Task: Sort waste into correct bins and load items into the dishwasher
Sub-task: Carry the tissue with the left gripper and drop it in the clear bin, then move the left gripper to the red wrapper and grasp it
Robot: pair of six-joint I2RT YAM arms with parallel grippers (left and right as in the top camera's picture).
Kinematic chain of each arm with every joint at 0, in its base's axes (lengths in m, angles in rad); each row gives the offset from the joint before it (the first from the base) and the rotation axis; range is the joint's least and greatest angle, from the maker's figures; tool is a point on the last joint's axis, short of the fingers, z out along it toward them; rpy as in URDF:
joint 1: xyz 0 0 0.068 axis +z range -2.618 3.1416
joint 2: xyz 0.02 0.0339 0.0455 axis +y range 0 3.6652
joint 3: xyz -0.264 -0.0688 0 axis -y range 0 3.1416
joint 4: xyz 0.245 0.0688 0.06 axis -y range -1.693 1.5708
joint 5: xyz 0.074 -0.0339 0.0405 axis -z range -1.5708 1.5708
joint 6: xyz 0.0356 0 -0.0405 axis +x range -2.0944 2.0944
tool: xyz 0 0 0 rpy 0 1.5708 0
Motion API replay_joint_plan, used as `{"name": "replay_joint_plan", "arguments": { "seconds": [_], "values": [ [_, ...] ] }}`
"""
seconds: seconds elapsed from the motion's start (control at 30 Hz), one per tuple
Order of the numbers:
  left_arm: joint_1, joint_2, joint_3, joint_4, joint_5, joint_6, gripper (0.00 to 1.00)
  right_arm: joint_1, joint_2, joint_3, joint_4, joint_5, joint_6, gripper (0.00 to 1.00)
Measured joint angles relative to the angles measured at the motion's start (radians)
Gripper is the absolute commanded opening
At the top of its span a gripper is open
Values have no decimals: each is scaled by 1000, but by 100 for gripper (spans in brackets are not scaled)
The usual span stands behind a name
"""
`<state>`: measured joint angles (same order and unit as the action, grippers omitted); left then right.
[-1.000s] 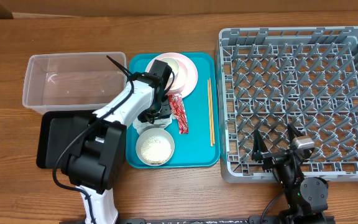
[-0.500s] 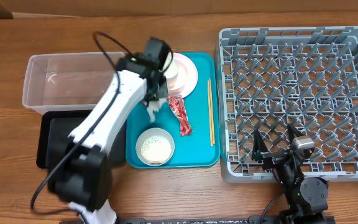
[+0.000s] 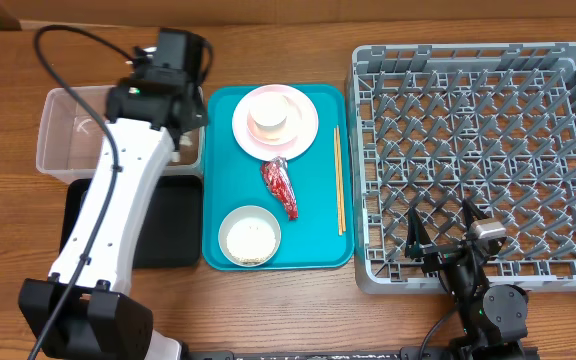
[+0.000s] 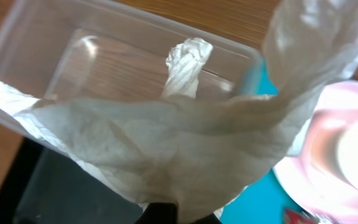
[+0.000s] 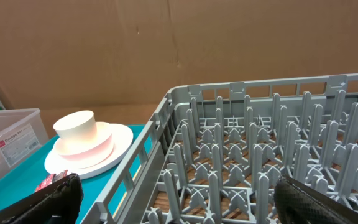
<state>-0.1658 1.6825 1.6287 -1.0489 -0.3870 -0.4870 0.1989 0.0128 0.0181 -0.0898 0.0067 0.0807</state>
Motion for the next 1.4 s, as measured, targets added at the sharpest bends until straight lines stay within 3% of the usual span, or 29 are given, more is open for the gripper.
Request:
{"name": "replay_joint_plan", "arguments": {
  "seconds": [0.27,0.53,0.57,0.67,0.7,0.73,0.77,0.83,1.03,1.07,1.1,1.13,1.4],
  "values": [
    [122,44,0,2,-6,0,4,0,0,0,0,0,0,100],
    [140,162,-1,33,-7,0,4,0,0,0,0,0,0,100],
    [140,182,-1,39,-6,0,8,0,0,0,0,0,0,100],
    [140,245,-1,53,-6,10,48,0,0,0,0,0,0,100],
    [140,265,-2,56,-6,12,56,0,0,0,0,0,0,100],
    [140,279,-4,60,-6,16,74,0,0,0,0,0,0,100],
    [140,289,-5,63,-6,16,83,0,0,0,-1,0,0,100],
    [140,298,-5,76,-6,18,88,0,0,0,0,0,0,100],
    [140,294,44,4,19,19,84,0,0,0,0,0,0,100],
    [140,286,64,-26,43,19,76,0,0,0,0,0,0,100],
    [140,269,85,-54,75,19,47,0,0,0,0,0,1,100],
    [139,248,102,-82,118,23,4,0,0,0,0,0,0,100],
    [93,100,140,-286,605,127,4,0,0,0,0,0,0,100]
  ]
}}
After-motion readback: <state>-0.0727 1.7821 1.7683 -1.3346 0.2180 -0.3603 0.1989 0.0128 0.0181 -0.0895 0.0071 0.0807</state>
